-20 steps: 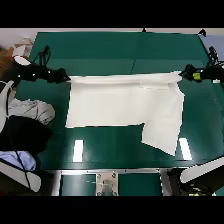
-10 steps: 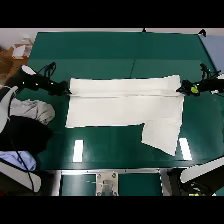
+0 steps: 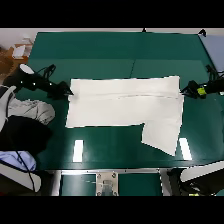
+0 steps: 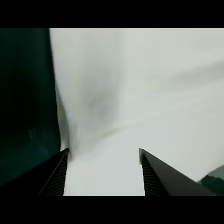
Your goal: Fold the shirts.
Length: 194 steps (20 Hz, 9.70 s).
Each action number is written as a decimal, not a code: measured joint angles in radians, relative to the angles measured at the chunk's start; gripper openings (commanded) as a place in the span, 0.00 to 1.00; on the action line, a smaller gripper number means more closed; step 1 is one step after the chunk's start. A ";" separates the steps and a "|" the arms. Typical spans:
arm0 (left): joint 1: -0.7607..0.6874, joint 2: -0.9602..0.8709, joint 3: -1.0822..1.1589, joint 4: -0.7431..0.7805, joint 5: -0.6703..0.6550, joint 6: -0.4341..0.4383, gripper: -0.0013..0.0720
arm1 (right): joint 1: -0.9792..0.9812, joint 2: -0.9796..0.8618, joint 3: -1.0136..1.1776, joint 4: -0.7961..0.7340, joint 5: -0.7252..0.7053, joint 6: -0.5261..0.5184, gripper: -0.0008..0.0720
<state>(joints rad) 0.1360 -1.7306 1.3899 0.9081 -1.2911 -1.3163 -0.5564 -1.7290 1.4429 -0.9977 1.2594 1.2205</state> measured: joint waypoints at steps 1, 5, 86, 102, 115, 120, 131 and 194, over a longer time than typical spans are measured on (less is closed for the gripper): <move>0.018 0.026 -0.020 0.007 -0.044 -0.017 0.71 | -0.022 0.034 -0.035 -0.005 0.018 0.004 0.32; 0.079 0.253 -0.235 0.060 -0.098 -0.067 0.71 | -0.138 0.216 -0.243 -0.011 0.050 -0.008 0.42; -0.235 0.467 -0.392 0.108 0.505 -0.352 0.05 | 0.079 0.482 -0.399 0.079 -0.156 0.337 0.03; -0.067 0.109 0.103 0.035 0.245 -0.264 0.91 | -0.036 0.027 0.016 0.156 -0.093 0.026 0.84; -0.140 0.106 0.138 0.027 0.094 -0.226 0.54 | 0.028 -0.395 0.317 0.162 0.306 -0.133 0.14; -0.262 0.098 0.138 0.025 0.206 -0.186 0.05 | 0.062 -0.410 0.379 0.140 0.327 -0.146 0.03; -0.678 -0.232 0.261 -0.241 0.645 -0.061 0.05 | 0.093 -0.174 0.445 0.214 0.452 -0.029 0.03; -0.105 0.017 0.467 0.461 -0.397 0.061 0.05 | 0.414 -0.083 0.085 0.337 -0.126 0.177 0.02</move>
<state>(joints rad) 0.0315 -1.7134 1.8568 1.3693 -1.6882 -1.2549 -0.1421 -1.8122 1.5284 -0.6605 1.1332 1.3979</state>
